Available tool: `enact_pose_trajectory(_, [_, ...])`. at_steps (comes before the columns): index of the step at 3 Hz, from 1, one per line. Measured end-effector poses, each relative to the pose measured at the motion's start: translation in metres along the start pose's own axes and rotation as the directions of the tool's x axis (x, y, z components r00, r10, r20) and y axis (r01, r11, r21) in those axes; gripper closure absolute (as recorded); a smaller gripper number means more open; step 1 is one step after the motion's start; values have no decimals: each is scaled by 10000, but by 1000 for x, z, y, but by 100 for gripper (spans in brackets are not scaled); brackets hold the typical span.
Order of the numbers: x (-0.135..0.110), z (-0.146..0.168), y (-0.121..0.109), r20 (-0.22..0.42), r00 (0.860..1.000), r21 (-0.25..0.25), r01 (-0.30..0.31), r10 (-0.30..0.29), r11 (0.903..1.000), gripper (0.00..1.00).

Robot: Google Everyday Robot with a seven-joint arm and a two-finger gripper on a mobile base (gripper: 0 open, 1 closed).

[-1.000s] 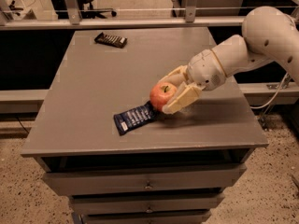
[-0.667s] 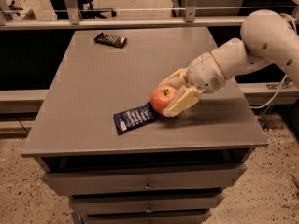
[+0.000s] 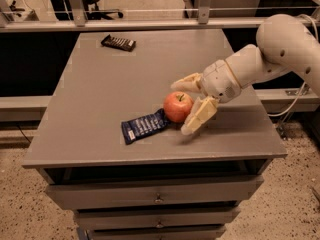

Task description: Move apple near rxbar blueberry

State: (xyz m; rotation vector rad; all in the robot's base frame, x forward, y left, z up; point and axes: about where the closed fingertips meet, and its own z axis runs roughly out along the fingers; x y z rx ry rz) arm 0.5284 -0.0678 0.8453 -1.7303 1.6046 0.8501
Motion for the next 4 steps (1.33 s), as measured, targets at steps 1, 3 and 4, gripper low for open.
enact_pose_trajectory(1, [0, -2, 0, -19, 10000, 20, -3, 3, 10000, 0])
enact_pose_trajectory(3, [30, -126, -35, 363, 9940, 2659, -1093, 1034, 9578, 0])
enact_pose_trajectory(4, [18, -154, -45, 404, 9965, 3293, -819, 726, 9407, 0])
